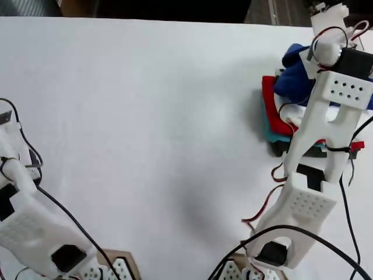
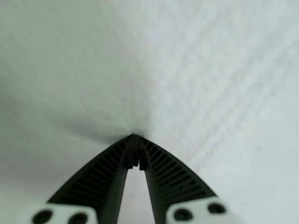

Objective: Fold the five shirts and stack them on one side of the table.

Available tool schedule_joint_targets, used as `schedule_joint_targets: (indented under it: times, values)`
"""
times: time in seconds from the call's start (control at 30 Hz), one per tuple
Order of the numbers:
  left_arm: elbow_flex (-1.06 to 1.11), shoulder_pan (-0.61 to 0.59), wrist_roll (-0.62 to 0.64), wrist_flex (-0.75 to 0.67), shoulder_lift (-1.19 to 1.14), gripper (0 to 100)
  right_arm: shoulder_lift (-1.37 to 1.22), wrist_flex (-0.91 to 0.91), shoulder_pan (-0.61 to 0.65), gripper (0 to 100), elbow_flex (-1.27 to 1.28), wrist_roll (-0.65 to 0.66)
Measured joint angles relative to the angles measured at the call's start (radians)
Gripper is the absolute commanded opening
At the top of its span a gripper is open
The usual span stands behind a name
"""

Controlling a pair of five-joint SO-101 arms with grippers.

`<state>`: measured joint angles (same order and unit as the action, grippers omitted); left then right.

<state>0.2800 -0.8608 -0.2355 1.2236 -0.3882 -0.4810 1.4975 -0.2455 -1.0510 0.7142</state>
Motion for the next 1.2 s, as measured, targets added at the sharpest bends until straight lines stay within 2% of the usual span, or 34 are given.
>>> schedule_joint_targets:
  times: [0.13, 0.2, 0.43, 0.7, 0.8, 0.97, 1.2]
  values:
    - [0.0, 0.0, 0.0, 0.0, 0.0, 3, 0.0, -0.038, -0.063, 0.7, 0.0, 0.0]
    - [0.0, 0.0, 0.0, 0.0, 0.0, 3, 0.0, -0.089, -0.103, 3.9, 0.0, 0.0]
    - [0.0, 0.0, 0.0, 0.0, 0.0, 3, -0.107, -0.299, -0.232, 2.3, 0.0, 0.0]
    - [0.0, 0.0, 0.0, 0.0, 0.0, 3, -0.302, -0.423, -0.279, 2.9, 0.0, 0.0]
    - [0.0, 0.0, 0.0, 0.0, 0.0, 3, -0.339, -0.463, -0.279, 8.0, 0.0, 0.0]
    - [0.0, 0.0, 0.0, 0.0, 0.0, 3, -0.364, -0.474, -0.279, 25.6, 0.0, 0.0]
    - [0.0, 0.0, 0.0, 0.0, 0.0, 3, -0.365, -0.514, -0.288, 27.2, -0.015, 0.0]
